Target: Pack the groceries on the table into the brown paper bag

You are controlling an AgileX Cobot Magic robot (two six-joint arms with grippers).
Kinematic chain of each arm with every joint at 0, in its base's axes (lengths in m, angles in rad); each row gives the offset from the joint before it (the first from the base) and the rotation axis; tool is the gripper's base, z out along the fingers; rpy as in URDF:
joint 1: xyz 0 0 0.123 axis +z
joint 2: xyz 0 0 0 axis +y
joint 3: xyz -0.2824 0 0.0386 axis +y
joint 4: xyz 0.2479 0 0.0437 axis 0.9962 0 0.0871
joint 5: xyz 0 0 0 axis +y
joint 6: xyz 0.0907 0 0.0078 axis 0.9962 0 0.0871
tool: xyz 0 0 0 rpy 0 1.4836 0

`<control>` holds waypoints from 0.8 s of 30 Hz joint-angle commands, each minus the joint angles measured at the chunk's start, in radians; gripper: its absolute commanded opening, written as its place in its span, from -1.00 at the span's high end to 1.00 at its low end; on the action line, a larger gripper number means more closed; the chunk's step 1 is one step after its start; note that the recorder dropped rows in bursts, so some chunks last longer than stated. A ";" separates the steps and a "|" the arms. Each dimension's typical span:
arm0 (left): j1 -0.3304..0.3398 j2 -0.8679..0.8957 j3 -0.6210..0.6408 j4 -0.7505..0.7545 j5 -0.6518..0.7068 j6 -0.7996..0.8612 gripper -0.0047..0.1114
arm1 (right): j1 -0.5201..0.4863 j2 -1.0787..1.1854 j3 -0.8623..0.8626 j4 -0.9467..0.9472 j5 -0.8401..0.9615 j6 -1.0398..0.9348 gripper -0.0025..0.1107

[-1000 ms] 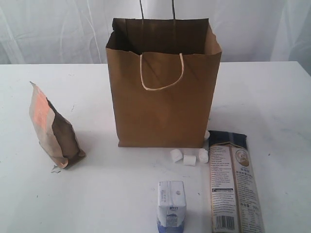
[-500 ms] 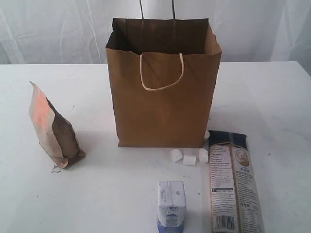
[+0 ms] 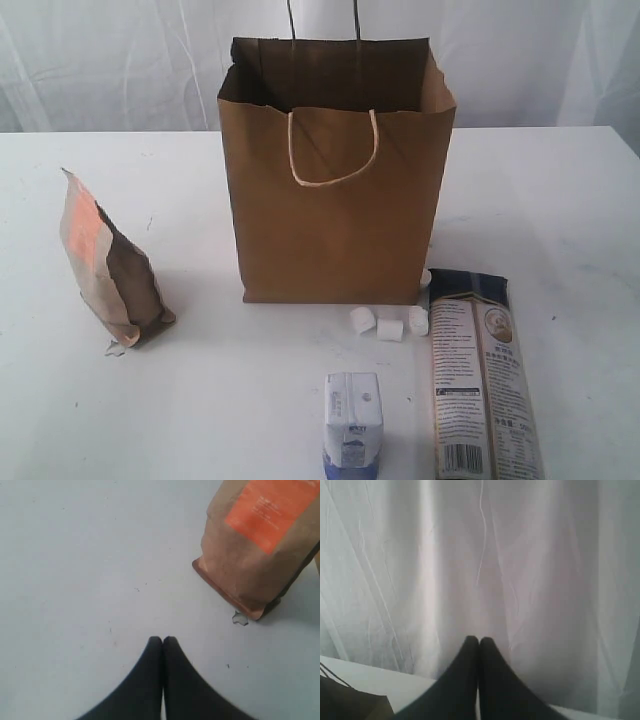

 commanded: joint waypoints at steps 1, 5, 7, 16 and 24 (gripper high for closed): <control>-0.005 -0.005 0.006 -0.008 -0.071 0.005 0.92 | -0.025 -0.174 0.001 0.013 0.009 0.002 0.96; -0.005 -0.005 0.006 -0.008 -0.082 0.005 0.92 | -0.025 -0.268 -0.004 0.013 0.115 0.002 0.96; -0.005 -0.005 0.006 -0.008 -0.084 0.005 0.92 | -0.025 -0.285 -0.004 0.013 0.203 0.002 0.96; -0.005 -0.005 0.006 -0.008 -0.103 0.005 0.92 | -0.025 -0.292 0.025 0.013 0.660 0.002 0.96; -0.005 -0.005 0.006 -0.008 -0.367 0.005 0.92 | -0.023 -0.177 0.106 0.469 0.506 0.002 0.96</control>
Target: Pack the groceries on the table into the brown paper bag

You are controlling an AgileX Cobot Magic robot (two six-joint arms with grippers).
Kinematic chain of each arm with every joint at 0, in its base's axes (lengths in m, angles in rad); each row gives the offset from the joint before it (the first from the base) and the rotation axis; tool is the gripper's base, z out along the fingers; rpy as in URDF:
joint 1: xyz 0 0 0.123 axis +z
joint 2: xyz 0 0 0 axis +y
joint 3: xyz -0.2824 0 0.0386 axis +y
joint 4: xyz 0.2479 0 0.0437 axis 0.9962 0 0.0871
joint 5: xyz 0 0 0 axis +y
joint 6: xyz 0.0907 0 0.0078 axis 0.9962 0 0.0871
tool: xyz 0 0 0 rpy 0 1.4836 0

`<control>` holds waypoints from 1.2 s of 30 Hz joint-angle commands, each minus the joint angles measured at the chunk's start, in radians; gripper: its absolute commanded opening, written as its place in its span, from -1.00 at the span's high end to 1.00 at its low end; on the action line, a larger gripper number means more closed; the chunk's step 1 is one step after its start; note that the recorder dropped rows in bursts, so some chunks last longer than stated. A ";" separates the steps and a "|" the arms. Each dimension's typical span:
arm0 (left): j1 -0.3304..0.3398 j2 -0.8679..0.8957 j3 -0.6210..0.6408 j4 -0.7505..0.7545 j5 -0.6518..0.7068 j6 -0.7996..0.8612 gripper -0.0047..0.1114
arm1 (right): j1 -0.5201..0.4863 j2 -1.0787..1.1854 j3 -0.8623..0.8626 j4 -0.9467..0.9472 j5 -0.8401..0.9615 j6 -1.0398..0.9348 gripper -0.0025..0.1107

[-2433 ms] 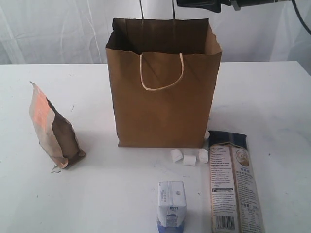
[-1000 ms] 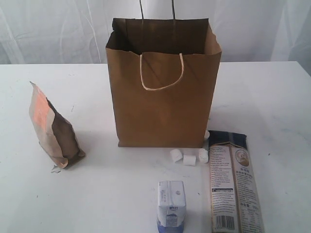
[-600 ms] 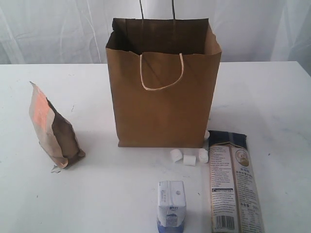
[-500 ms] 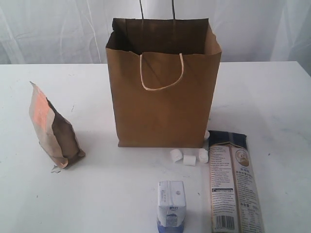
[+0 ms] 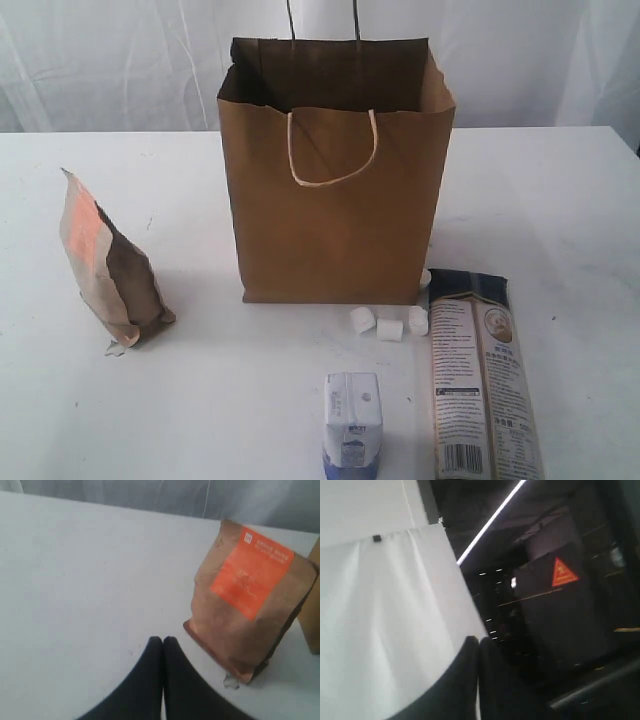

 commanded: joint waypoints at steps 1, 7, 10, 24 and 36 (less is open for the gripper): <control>-0.005 -0.005 0.006 -0.008 -0.191 0.005 0.92 | -0.001 0.068 0.009 0.232 -0.411 0.002 0.96; -0.005 -0.005 0.004 -0.008 -0.249 0.007 0.92 | 0.085 0.036 0.097 -0.211 -0.378 0.002 0.96; -0.005 -0.005 0.004 -0.008 -0.248 0.007 0.92 | 0.110 -0.032 0.175 -0.211 -0.299 0.002 0.96; -0.005 -0.005 0.004 -0.003 -0.201 0.215 0.92 | 0.312 -0.367 0.592 0.314 1.109 -1.453 0.96; -0.005 -0.003 0.004 -0.003 -0.138 0.132 0.92 | 0.458 -0.477 0.845 2.013 1.033 -2.772 0.96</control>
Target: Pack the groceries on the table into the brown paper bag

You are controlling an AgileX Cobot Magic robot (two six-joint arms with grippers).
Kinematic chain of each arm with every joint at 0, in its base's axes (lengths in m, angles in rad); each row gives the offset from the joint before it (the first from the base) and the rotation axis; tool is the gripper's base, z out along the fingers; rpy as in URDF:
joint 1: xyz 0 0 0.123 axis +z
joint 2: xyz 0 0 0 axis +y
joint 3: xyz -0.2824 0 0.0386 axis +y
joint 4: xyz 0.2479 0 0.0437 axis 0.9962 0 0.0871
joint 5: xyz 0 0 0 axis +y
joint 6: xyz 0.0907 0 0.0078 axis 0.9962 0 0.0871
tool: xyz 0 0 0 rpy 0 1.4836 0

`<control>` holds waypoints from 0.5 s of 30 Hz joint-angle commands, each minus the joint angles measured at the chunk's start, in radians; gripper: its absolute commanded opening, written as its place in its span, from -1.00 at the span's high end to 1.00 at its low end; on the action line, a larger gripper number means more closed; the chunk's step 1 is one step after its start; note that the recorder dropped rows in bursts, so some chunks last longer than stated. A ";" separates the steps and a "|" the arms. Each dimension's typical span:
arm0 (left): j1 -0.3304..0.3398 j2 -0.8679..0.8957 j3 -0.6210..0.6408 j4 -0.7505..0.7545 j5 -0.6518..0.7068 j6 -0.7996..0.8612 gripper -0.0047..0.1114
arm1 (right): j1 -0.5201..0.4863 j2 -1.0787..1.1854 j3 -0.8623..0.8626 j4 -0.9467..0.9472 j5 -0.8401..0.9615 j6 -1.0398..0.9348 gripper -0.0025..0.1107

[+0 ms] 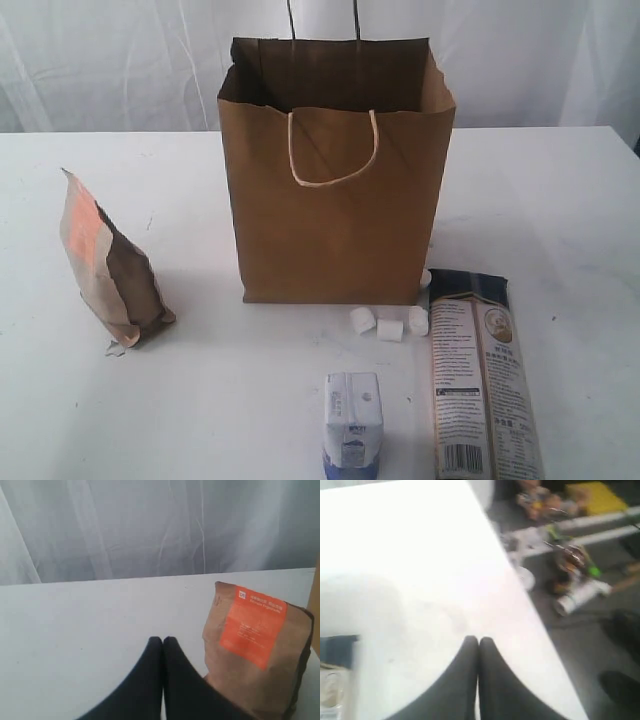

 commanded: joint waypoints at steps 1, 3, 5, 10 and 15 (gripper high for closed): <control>-0.005 -0.003 0.004 -0.003 0.058 -0.050 0.92 | 0.067 -0.105 0.082 0.368 -0.066 -0.496 0.96; -0.005 -0.003 0.004 -0.003 0.067 -0.050 0.92 | 0.100 -0.150 0.143 0.432 -0.068 -0.506 0.96; -0.005 -0.003 0.004 -0.010 0.063 -0.068 0.92 | 0.112 -0.180 0.215 0.448 -0.063 -0.504 0.96; -0.005 0.012 0.004 -0.010 -0.159 -0.141 0.92 | 0.112 -0.195 0.354 0.439 -0.056 -0.504 0.96; -0.005 0.191 -0.026 -0.029 -0.532 0.021 0.92 | 0.112 -0.193 0.412 0.449 -0.079 -0.480 0.96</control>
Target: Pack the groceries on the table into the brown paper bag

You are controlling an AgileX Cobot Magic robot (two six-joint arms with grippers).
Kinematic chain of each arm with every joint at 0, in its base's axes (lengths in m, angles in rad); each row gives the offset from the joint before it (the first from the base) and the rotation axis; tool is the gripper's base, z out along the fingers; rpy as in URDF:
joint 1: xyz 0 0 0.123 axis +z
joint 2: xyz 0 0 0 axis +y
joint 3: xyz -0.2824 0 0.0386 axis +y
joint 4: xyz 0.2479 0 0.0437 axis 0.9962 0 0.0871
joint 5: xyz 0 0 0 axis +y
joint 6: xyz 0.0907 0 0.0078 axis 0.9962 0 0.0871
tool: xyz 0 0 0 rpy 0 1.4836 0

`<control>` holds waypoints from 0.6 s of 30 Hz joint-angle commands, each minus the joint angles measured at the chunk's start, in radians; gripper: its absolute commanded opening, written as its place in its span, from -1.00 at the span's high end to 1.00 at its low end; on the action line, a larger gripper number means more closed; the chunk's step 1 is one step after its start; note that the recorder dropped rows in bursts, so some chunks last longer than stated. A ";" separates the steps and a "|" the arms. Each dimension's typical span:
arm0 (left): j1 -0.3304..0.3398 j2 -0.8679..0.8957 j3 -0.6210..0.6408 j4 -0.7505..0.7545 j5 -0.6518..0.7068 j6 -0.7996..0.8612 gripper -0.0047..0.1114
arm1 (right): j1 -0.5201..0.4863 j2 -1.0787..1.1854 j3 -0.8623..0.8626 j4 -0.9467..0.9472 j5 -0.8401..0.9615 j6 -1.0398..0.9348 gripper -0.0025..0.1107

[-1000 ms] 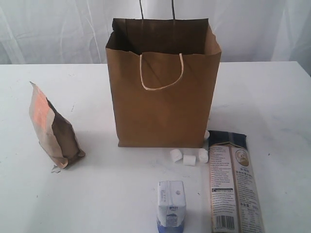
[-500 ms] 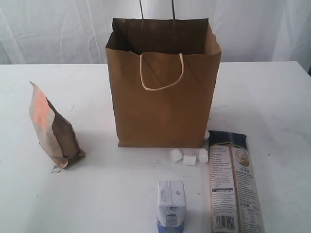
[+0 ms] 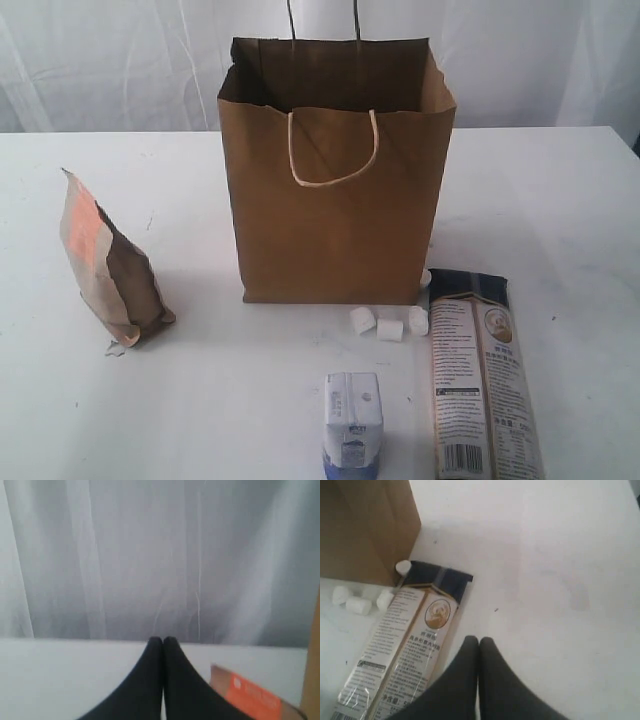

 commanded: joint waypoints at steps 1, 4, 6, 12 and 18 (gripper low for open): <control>-0.005 0.176 -0.050 -0.049 -0.238 0.123 0.92 | 0.001 -0.005 0.040 0.023 -0.039 0.018 0.96; -0.005 0.385 -0.163 -0.149 -0.233 0.131 0.92 | 0.001 -0.005 0.048 0.054 -0.062 0.060 0.96; -0.005 0.534 -0.292 -0.206 -0.133 0.131 0.92 | 0.001 -0.005 0.048 0.081 -0.064 0.073 0.96; -0.005 0.891 -0.755 -0.083 0.574 0.199 0.92 | 0.046 -0.005 0.049 0.094 -0.063 0.090 0.96; -0.005 1.001 -1.046 -0.088 1.054 0.346 0.92 | 0.114 -0.005 0.058 0.091 -0.061 0.090 0.96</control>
